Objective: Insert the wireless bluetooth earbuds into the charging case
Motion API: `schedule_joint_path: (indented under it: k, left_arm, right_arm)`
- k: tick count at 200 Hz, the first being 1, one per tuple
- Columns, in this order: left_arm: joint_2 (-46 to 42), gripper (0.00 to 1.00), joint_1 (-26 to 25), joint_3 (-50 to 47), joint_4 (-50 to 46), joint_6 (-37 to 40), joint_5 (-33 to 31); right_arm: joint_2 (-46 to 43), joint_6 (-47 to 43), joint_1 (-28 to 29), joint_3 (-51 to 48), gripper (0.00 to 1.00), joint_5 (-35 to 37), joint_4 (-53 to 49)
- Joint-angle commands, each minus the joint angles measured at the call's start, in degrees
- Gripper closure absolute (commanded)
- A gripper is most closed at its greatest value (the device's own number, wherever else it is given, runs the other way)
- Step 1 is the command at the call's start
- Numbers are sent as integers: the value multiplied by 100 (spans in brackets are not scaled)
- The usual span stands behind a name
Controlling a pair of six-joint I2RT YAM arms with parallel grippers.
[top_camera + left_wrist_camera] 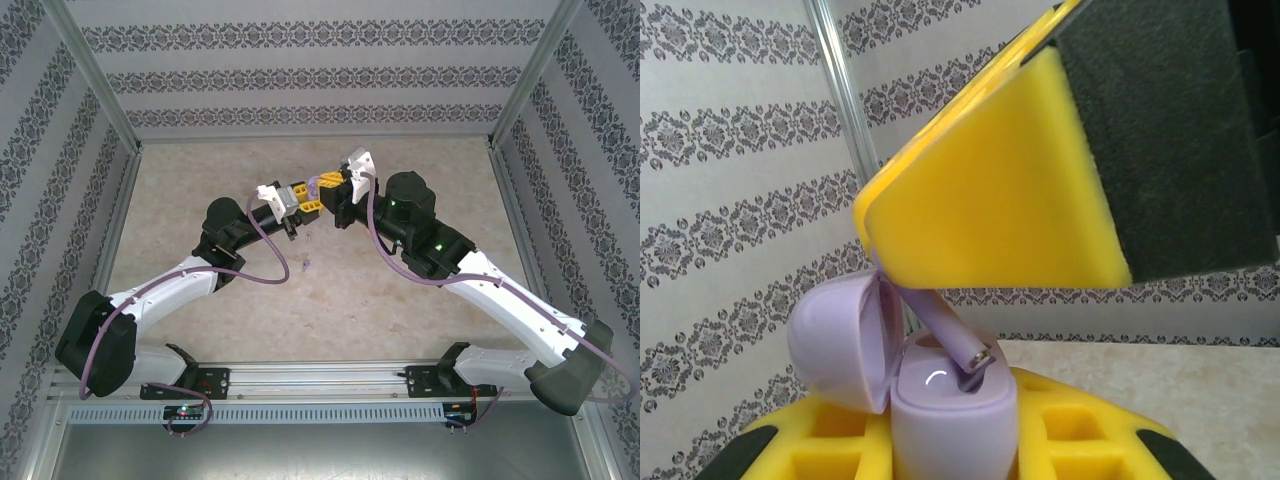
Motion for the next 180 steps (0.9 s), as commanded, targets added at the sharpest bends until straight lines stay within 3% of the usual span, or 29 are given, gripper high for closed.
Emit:
schedule_joint_path:
  k: [1,49,105,180]
  left_arm:
    - [-207,100,-92,261,258,21,70]
    - [-216,100,-90,285,299,-51,50]
    - [-204,100,-91,298,503,-258,-70]
    - [-187,100,-90,265,639,-339,-325]
  right_arm:
    - [-33,-160,-33,-189,88,190,-162]
    - [-21,-544,103,-226,90,452,-299]
    - [43,-1234,735,-455,92,1191,-436]
    - [-286,-1038,895,-1033,93,1428,-257]
